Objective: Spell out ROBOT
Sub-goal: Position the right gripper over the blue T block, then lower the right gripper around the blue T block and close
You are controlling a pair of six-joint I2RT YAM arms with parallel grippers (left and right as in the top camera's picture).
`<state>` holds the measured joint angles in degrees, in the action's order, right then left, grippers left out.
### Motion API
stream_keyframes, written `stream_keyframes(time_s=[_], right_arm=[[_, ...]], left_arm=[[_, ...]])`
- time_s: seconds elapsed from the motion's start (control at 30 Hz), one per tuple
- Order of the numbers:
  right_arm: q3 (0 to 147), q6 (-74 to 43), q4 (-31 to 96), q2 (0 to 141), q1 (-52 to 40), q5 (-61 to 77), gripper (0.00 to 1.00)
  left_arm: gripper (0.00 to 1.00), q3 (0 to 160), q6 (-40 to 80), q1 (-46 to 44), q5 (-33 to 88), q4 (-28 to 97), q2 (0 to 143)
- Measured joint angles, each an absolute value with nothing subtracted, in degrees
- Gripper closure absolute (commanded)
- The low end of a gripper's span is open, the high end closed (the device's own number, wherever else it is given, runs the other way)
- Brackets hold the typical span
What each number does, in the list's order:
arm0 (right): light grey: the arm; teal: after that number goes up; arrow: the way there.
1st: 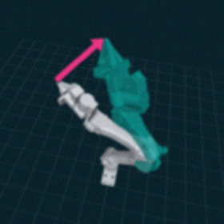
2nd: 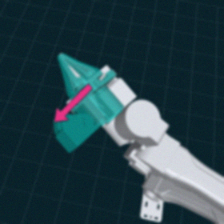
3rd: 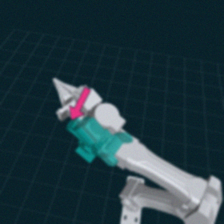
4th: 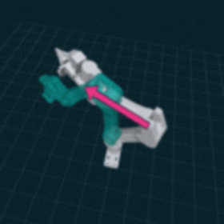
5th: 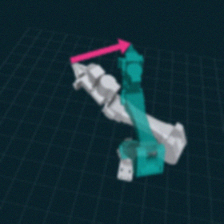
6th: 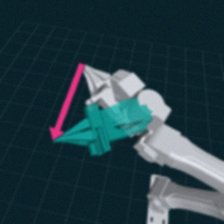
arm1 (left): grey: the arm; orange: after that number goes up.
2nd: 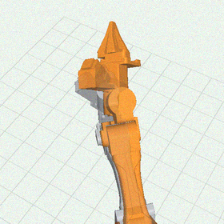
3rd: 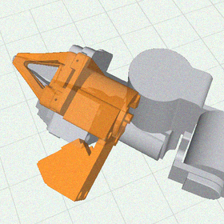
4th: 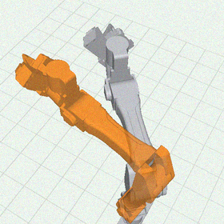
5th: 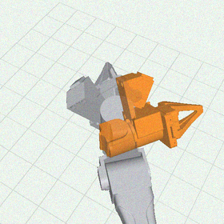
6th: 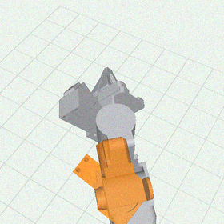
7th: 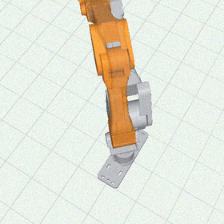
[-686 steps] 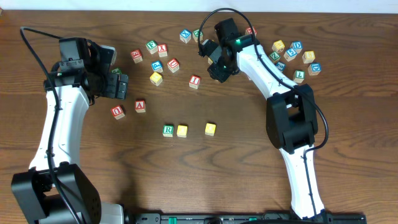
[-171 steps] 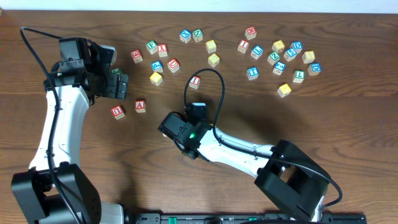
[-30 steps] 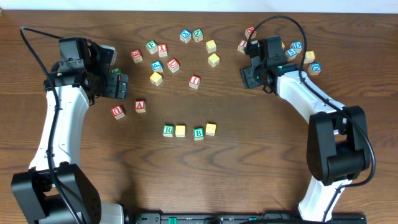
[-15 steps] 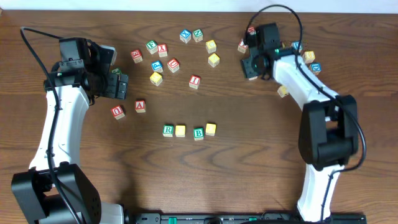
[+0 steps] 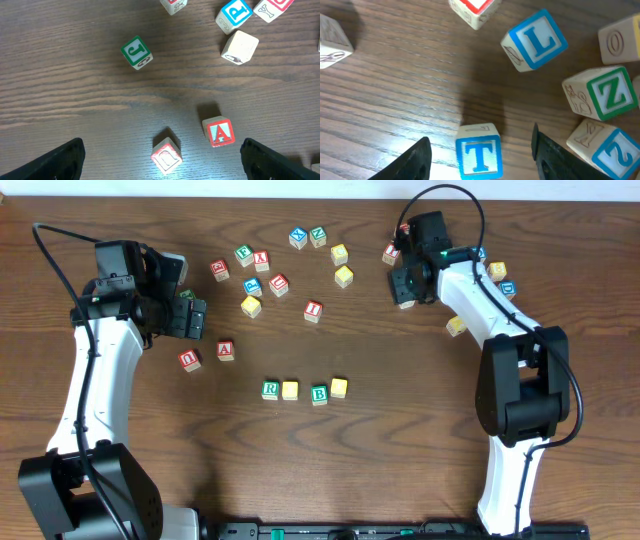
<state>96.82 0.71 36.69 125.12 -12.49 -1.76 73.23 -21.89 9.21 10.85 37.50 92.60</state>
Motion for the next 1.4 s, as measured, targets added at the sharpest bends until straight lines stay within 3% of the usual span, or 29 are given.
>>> stream_keyframes(time_s=[0.5, 0.87, 1.4], right_arm=[[96.82, -0.86, 37.85, 125.40, -11.38, -1.89, 0.43], [97.10, -1.06, 37.17, 129.34, -11.49, 0.49, 0.54], [97.12, -1.08, 36.99, 129.34, -11.75, 0.69, 0.63]], left_arm=[[0.02, 73.23, -21.89, 9.21, 10.85, 37.52, 92.60], [0.03, 73.23, -21.89, 9.21, 10.87, 37.52, 92.60], [0.02, 73.23, -21.89, 9.21, 10.85, 37.52, 92.60]])
